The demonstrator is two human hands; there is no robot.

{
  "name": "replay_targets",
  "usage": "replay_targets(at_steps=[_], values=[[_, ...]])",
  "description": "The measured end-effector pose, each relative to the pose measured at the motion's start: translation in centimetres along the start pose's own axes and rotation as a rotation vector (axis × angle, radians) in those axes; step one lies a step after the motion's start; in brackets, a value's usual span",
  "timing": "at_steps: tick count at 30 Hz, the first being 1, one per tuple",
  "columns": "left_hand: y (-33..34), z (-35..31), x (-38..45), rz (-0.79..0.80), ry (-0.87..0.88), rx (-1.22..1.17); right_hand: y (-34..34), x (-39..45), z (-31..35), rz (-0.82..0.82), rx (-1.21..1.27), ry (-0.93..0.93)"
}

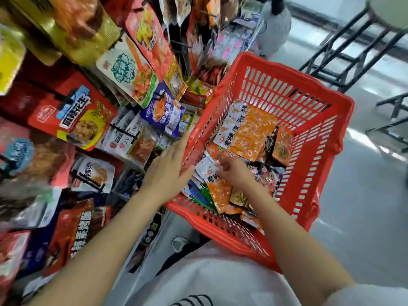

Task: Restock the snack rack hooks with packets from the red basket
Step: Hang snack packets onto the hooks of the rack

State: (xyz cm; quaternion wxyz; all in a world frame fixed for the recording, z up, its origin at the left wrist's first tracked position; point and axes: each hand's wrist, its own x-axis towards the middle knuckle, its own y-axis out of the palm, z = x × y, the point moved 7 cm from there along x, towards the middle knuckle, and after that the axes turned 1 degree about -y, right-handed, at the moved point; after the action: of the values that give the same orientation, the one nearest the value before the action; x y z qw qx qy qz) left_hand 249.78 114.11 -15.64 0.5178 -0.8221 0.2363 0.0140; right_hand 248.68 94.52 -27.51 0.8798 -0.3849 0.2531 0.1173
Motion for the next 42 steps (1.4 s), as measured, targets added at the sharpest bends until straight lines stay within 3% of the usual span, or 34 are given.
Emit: replay_targets(at_steps=[5, 9, 12, 16, 19, 21, 25, 29, 36, 42], values=[[0.0, 0.1, -1.9, -0.006, -0.014, -0.049, 2.4, -1.0, 0.3, 0.19, -0.223, 0.01], [0.1, 0.2, -2.3, 0.0, -0.025, -0.047, 2.8, -1.0, 1.0, 0.125, -0.228, 0.043], [0.1, 0.0, -2.3, 0.019, -0.041, -0.035, 2.5, -1.4, 1.9, 0.068, -0.088, 0.063], [-0.8, -0.5, -1.1, -0.036, -0.007, -0.012, 0.7, -1.9, 1.0, -0.073, 0.318, 0.155], [-1.5, -2.0, 0.8, -0.047, 0.056, 0.027, -3.0, -1.2, 0.3, -0.151, 0.343, 0.172], [-1.6, -3.0, 2.2, -0.022, 0.077, 0.056, -5.8, -0.1, 0.1, -0.171, 0.288, 0.172], [-1.4, -3.8, 4.9, 0.019, 0.085, 0.098, -10.5, 3.2, -1.0, -0.165, -0.049, 0.147], [-0.9, -3.7, 6.1, 0.029, 0.086, 0.133, -12.6, 7.0, -2.0, -0.189, -0.163, 0.084], [-0.6, -3.0, 6.5, 0.013, 0.098, 0.111, -12.3, 10.3, -1.6, -0.158, -0.384, 0.116], [-0.1, -2.6, 6.7, 0.016, 0.101, 0.079, -11.6, 9.7, -2.6, -0.097, -0.393, 0.235]])
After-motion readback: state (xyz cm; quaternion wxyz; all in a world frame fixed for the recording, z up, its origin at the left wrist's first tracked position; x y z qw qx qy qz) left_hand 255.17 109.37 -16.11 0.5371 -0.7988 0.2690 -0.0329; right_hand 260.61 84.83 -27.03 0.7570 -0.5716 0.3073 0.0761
